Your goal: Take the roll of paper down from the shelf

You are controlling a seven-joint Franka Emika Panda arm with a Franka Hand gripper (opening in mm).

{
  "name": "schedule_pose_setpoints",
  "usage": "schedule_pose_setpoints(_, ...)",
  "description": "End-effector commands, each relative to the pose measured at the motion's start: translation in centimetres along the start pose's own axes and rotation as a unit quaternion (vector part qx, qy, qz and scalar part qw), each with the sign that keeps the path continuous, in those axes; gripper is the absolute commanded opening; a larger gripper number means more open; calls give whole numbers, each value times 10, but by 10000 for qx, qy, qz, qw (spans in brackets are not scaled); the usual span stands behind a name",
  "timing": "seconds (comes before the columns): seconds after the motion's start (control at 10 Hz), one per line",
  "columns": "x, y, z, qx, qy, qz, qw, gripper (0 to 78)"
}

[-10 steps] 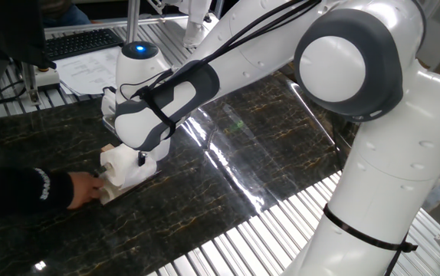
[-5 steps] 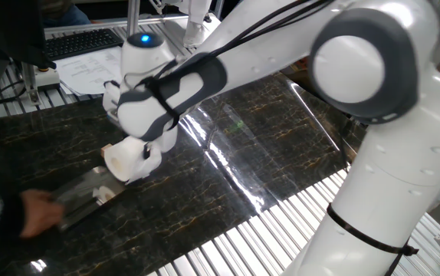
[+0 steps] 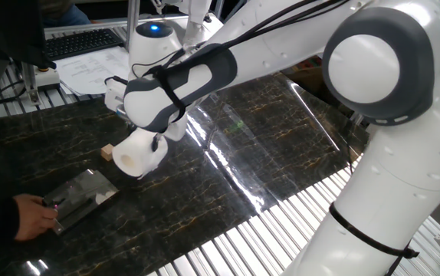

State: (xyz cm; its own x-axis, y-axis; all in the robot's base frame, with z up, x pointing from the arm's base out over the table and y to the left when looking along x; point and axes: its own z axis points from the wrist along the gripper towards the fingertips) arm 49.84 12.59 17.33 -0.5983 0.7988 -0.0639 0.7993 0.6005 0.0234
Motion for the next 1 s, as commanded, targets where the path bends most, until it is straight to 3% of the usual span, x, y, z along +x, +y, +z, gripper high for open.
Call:
schedule_pose_setpoints(0.1, -33, -13, -17, 23, -2, -2130, 9770, 12)
schedule_pose_setpoints(0.5, -56, -12, -26, 100, 90, -3187, 9478, 12)
schedule_pose_setpoints(0.7, -67, -8, -32, 135, 127, -3494, 9368, 12)
schedule_pose_setpoints(0.9, -76, -5, -37, 190, 167, -3868, 9218, 12)
schedule_pose_setpoints(1.0, -77, -4, -37, 202, 164, -3927, 9193, 12)
